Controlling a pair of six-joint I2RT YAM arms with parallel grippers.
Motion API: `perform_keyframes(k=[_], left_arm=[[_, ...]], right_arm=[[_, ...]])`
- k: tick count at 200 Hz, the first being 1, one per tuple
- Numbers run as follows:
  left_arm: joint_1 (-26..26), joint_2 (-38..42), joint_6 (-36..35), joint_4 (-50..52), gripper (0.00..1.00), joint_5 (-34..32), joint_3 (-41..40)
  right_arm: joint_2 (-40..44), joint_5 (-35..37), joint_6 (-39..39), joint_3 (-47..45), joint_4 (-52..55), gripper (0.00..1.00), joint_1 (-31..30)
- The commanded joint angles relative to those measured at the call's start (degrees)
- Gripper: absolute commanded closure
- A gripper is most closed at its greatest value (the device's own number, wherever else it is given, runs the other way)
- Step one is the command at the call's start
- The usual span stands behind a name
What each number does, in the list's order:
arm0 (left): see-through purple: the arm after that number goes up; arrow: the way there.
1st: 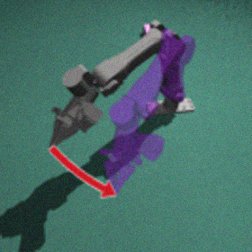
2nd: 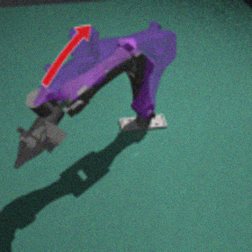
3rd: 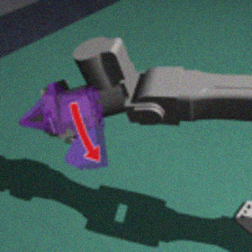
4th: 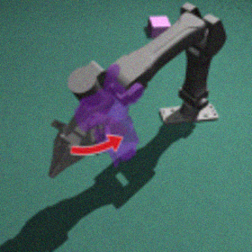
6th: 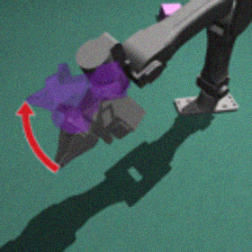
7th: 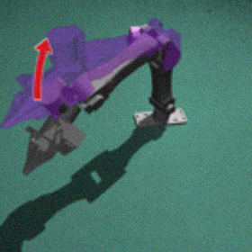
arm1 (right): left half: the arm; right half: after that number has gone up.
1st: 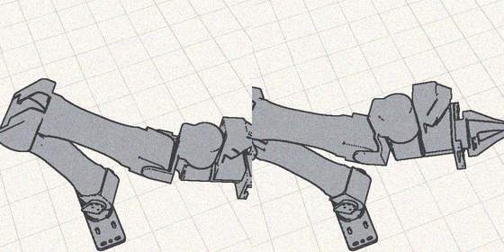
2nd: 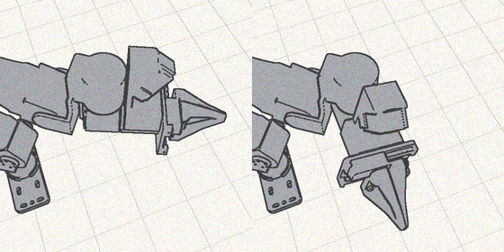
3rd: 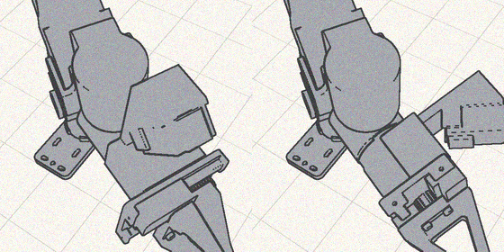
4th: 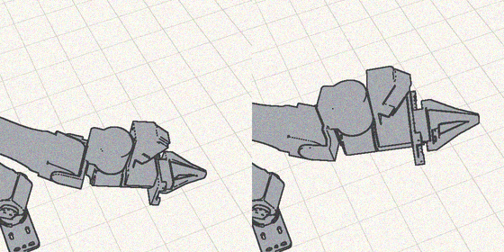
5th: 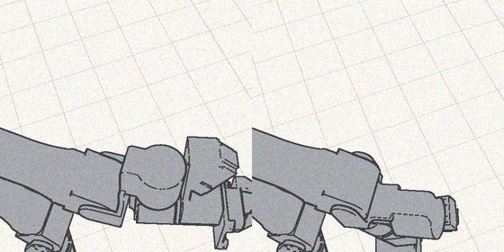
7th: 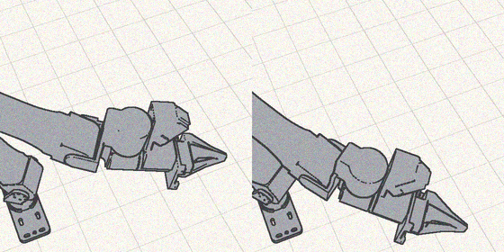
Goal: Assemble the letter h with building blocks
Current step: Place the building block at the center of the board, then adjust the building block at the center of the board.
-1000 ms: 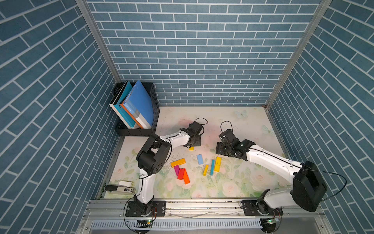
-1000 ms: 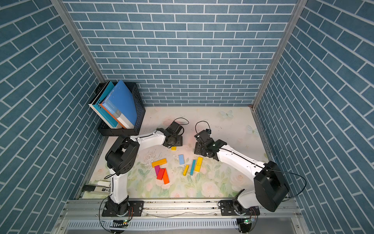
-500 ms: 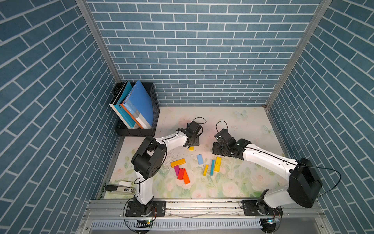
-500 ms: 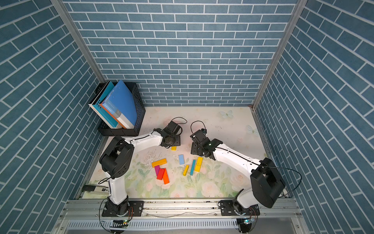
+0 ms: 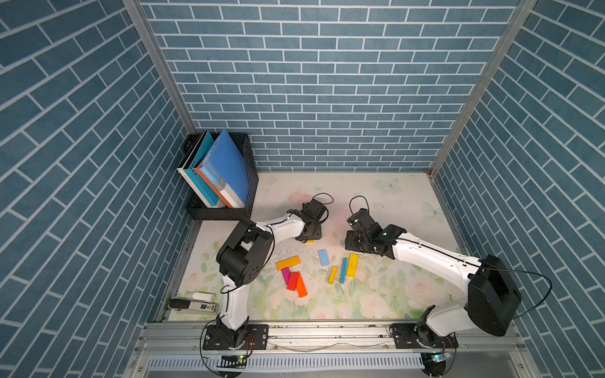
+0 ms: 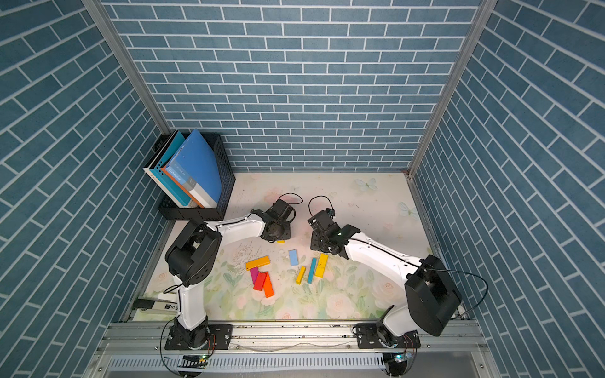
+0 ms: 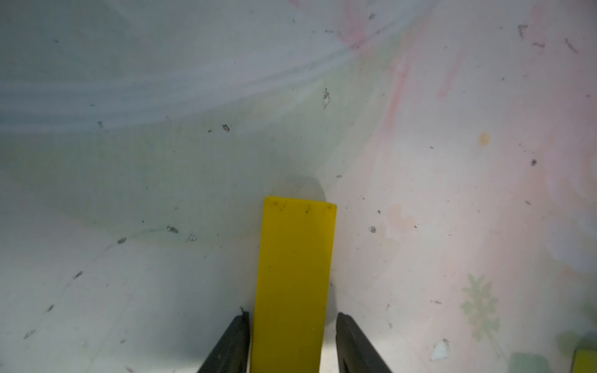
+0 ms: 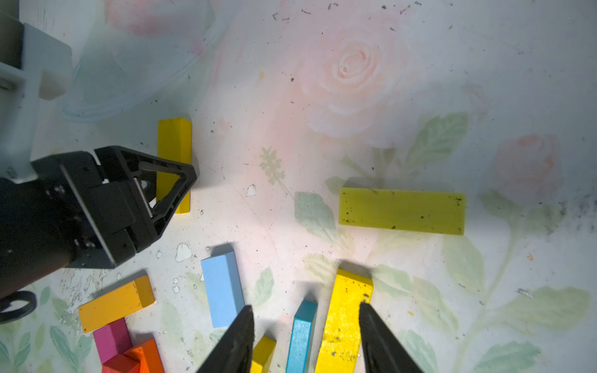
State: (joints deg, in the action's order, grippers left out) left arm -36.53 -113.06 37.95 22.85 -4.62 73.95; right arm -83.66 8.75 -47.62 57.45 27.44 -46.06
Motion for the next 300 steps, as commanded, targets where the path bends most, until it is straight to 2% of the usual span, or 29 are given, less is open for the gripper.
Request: perform_keyframes(k=[1,51,70,122,142,168,194,206,225,251,269,300], left_arm=[[-0.5,-1.1,0.6,0.4,0.55,0.4,-0.5],[-0.9,-1.9,0.7,0.8,0.59,0.3,-0.2],[-1.1,-1.8,0.5,1.3,0.47,-0.9,-0.1],[-1.4,-0.4,-1.4,3.1,0.37,-3.0,1.7],[-1.4,3.1,-2.7,5.4,0.34,-7.1,4.0],[0.0,10.4,-3.3,9.8,0.29,-15.8,6.4],[3.0,22.4,-3.3,7.2,0.29,-19.8,1.5],[4.8,28.9,-3.3,3.3,0.28,-17.9,-3.2],[9.4,38.7,-1.9,-2.8,0.24,-9.4,-11.3],[16.7,46.1,1.4,-4.8,0.23,0.4,-18.7],[18.0,48.9,0.5,-5.1,0.23,1.7,-21.3],[18.1,49.1,0.2,-4.8,0.23,2.4,-22.6]], right_arm=[[1.2,0.3,0.1,-0.7,0.2,0.48,-0.2],[1.3,0.2,0.0,-1.4,-0.2,0.50,-0.2],[1.2,0.0,0.1,-1.4,-0.2,0.50,-0.2],[0.9,-0.7,0.4,-0.7,-0.8,0.48,-0.6],[-0.1,-1.5,0.8,0.4,-1.2,0.46,-1.2],[-2.5,-2.6,1.8,2.5,-1.7,0.43,-2.2],[-7.9,-6.0,3.3,5.5,-3.4,0.40,-4.0],[-11.4,-6.1,4.2,8.0,-3.1,0.39,-5.5],[-16.8,-5.9,4.8,10.8,-3.0,0.38,-7.1],[-21.6,-6.6,5.1,12.6,-3.6,0.39,-8.4],[-23.7,-6.3,5.8,13.7,-2.5,0.39,-9.6],[-24.4,-4.5,5.7,13.0,0.8,0.39,-10.9]])
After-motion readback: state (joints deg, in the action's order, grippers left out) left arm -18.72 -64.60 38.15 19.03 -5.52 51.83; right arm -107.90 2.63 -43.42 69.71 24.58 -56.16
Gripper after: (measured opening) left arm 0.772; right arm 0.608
